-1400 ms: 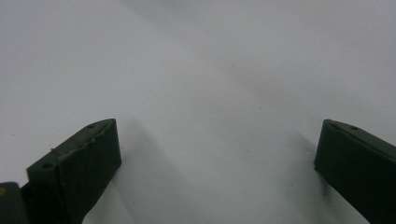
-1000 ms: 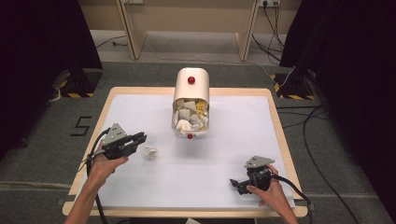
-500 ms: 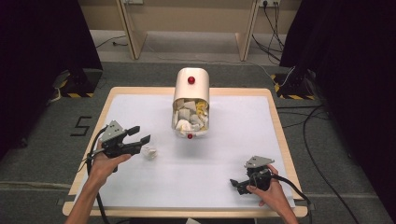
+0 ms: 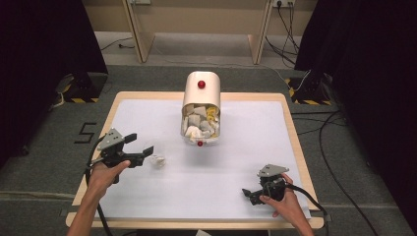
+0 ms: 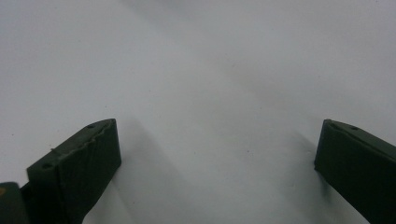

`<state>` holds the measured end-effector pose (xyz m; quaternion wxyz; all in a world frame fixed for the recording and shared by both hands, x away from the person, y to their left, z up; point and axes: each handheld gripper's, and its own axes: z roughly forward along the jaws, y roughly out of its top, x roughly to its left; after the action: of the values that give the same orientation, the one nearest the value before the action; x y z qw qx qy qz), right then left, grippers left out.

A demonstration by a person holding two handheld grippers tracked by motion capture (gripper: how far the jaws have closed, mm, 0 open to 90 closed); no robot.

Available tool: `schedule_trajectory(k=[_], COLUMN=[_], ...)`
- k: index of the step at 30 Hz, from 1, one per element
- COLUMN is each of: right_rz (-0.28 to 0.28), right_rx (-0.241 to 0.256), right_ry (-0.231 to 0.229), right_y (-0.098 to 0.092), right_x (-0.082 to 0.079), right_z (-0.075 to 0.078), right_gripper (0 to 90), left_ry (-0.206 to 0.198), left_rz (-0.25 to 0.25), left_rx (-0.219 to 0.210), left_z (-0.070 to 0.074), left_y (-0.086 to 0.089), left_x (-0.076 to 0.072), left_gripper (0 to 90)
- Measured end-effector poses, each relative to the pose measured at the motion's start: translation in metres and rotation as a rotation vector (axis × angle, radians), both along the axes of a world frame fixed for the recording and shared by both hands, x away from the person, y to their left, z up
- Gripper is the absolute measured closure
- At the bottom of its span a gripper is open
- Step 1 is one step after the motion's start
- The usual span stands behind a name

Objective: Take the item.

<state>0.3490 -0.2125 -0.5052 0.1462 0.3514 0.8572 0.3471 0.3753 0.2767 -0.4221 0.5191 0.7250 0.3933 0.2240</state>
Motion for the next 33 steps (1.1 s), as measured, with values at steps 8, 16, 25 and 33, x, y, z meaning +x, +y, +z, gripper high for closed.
schedule_trajectory(k=[8,16,25,33], right_rz=[0.001,0.001,0.001,0.0], right_rx=[-0.001,-0.001,-0.001,0.0], right_ry=[0.0,0.0,-0.001,0.0], right_y=[0.0,0.0,0.0,0.0], right_x=[0.0,0.0,0.0,0.0], right_z=[0.0,0.0,0.0,0.0], right_gripper=[0.9,0.9,0.9,0.9], left_ry=[0.011,0.019,0.033,0.045], left_rz=[0.013,0.022,0.024,0.021], left_rx=[0.018,0.012,0.004,0.019], left_z=[-0.008,-0.018,-0.024,-0.033], left_y=[0.012,0.02,0.023,0.025], left_x=[-0.005,-0.014,-0.018,-0.023], left_gripper=[14.5,14.6,14.6,14.6])
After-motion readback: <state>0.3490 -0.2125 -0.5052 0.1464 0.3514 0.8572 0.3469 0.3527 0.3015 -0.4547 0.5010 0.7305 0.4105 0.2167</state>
